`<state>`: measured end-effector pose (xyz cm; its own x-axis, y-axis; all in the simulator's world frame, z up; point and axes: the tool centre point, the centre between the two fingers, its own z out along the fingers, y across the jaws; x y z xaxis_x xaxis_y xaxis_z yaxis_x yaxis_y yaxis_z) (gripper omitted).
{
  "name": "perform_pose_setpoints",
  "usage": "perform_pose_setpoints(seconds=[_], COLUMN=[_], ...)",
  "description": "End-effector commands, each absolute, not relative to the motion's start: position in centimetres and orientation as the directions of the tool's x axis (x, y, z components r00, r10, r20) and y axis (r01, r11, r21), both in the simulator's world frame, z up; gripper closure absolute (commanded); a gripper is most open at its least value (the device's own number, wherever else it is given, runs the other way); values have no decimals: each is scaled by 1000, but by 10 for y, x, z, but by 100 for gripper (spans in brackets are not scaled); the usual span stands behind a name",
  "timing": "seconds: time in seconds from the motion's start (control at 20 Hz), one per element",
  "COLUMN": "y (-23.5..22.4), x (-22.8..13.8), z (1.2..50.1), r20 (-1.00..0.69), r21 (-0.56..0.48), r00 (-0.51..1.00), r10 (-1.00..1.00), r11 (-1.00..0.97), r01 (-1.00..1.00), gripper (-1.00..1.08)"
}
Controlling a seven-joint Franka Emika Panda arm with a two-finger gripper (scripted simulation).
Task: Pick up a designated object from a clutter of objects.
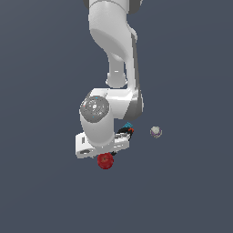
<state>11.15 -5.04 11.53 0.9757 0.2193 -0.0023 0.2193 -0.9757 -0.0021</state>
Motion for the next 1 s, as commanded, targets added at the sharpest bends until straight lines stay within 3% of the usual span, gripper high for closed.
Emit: perform_pose_setpoints(seconds=[0.0, 0.55, 0.95], y=[-51, -52, -52], x=[115, 117, 116], z=[106, 91, 53], r20=[0, -1, -1], r21=[-1, 0, 0], r00=[973, 971, 971], r10=[231, 239, 240], r11=[-973, -971, -971], r01=[231, 239, 240], gripper=[-92, -92, -92])
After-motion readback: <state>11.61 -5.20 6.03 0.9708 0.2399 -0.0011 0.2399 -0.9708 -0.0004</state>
